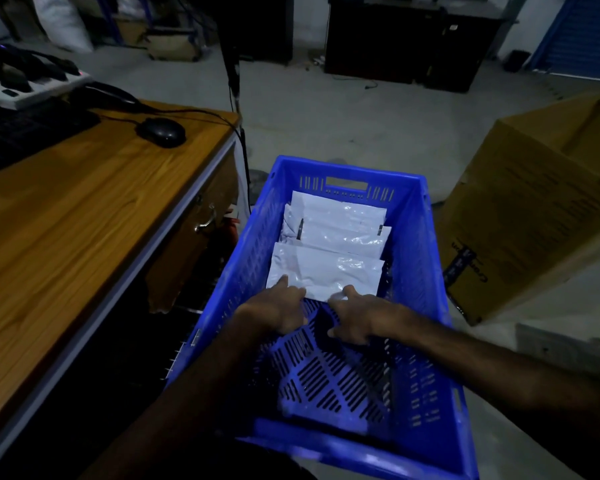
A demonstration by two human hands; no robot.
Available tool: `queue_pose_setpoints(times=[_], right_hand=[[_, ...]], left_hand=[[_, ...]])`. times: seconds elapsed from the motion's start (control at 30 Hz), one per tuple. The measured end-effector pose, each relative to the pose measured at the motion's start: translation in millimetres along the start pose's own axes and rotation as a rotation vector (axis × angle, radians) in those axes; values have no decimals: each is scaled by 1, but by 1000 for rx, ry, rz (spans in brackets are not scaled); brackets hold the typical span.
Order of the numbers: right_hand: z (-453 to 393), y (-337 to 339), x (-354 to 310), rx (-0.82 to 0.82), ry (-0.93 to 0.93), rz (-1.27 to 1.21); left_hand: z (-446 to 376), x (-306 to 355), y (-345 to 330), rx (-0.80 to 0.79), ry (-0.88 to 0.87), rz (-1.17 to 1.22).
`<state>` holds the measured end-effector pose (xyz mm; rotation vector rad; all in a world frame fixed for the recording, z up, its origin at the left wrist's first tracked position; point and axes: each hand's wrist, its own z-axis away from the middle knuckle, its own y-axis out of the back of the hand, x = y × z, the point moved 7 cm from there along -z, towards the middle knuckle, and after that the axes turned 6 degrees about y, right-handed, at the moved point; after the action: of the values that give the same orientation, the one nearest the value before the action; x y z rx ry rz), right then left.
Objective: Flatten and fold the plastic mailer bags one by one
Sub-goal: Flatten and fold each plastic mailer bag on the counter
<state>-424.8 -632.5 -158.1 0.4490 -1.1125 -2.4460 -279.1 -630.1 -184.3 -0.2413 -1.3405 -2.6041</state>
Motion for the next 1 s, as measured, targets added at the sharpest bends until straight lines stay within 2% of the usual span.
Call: queue_pose_setpoints(times=[0.13,0.27,0.37,0.47,0.57,0.77,0.83,0.93,1.0], right_hand=[[14,6,-5,81,26,-12],[37,23,-8,323,81,-209],[66,38,-17,606,166,-367],[101,54,-41,891,316,-598],[134,70,-81,1027,468,-750],[165,74,-207,967,876,-795],[171,66,-259,863,1034,-822],[186,46,-338,737,1247,-774],[196,29,-392,597,1351,-755]], left_hand=[[23,4,3,33,-55,39],[62,8,15,157,-141,193],[116,-1,30,409,-205,417],[182,-18,43,678,-306,495],[246,-40,50,884,-322,567],[371,-116,15,1173,-24,643],[416,-142,-10,1274,105,658],[489,-176,-56,1399,409,691],[538,-189,-88,1490,582,713]])
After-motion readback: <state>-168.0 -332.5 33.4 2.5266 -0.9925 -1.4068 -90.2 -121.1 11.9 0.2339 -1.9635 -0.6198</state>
